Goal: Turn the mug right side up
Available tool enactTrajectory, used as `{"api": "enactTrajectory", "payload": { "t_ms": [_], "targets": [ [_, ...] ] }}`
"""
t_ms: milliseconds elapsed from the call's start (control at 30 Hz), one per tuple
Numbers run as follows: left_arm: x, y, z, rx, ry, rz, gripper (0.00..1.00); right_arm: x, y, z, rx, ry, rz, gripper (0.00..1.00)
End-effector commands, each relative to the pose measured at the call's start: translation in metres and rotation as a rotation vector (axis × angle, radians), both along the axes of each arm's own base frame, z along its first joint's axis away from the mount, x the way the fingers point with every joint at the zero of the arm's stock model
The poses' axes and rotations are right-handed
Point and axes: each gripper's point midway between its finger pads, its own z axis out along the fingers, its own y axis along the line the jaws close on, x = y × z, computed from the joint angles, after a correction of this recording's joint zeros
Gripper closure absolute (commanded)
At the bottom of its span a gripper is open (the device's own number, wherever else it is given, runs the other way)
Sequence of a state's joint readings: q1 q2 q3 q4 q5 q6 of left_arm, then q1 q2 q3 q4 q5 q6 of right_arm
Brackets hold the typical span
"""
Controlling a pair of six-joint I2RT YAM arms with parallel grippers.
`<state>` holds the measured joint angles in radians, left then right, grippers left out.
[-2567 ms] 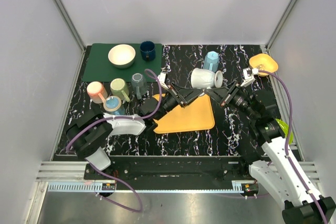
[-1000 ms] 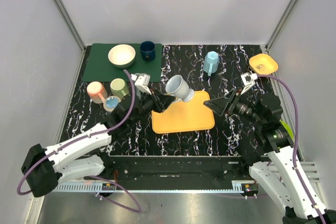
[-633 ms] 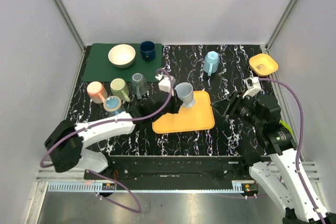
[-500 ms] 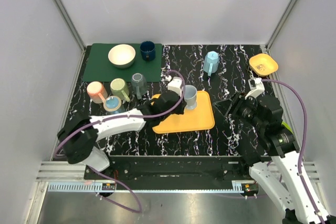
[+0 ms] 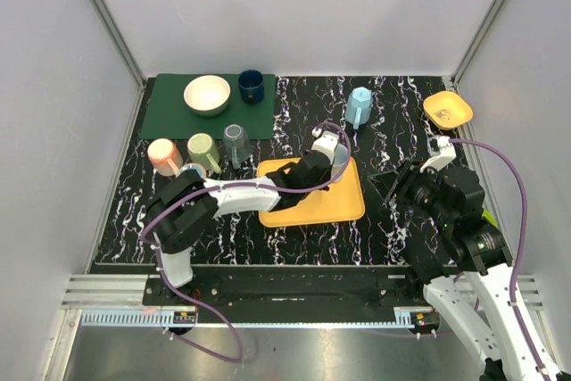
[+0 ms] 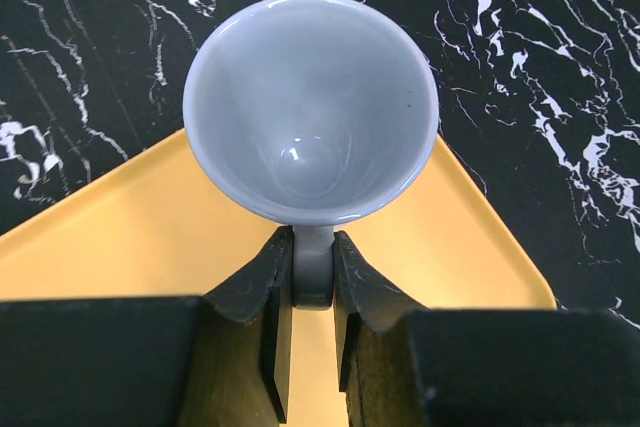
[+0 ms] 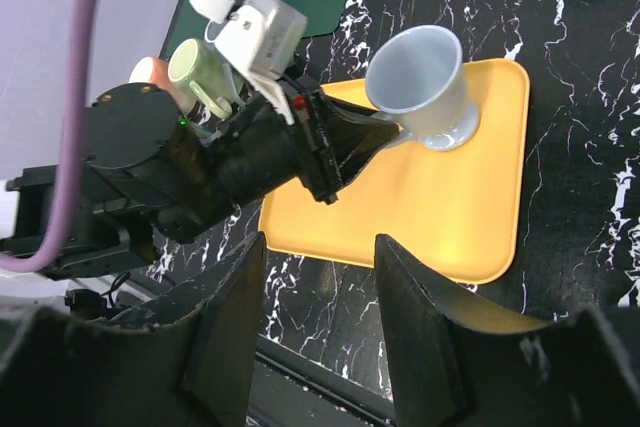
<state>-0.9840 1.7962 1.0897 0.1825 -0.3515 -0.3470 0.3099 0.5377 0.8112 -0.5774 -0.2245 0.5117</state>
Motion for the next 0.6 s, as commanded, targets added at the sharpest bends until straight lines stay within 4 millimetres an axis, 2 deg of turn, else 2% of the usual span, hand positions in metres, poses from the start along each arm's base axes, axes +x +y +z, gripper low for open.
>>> {"api": "enactTrajectory", "payload": {
  "t_ms": [0, 33, 267, 433, 500, 567],
  "targets": [
    [0.025, -0.041, 0.056, -0.132, -0.157, -0.036, 1.0, 0.001, -0.005, 0.0, -0.037, -0.034, -0.018, 0.47],
    [0.027, -0.043, 0.051, -0.125, -0.156, -0.039, 1.0, 0.002, -0.006, -0.001, -0.042, -0.033, -0.022, 0.47],
    [0.035, -0.063, 0.053, -0.146, -0.175, -0.068, 1.0, 0.003, -0.005, -0.007, -0.054, -0.023, -0.017, 0.47],
    [0.036, -0.069, 0.035, -0.114, -0.14, -0.075, 1.0, 0.004, -0.006, -0.01, -0.063, -0.024, -0.017, 0.46],
    [0.037, -0.066, 0.032, -0.104, -0.124, -0.056, 0.94, 0.004, -0.006, -0.01, -0.068, -0.024, -0.019, 0.47],
    [0.035, -0.06, 0.027, -0.078, -0.11, -0.05, 0.79, 0.004, -0.006, -0.009, -0.067, -0.027, -0.019, 0.47]
  ]
}}
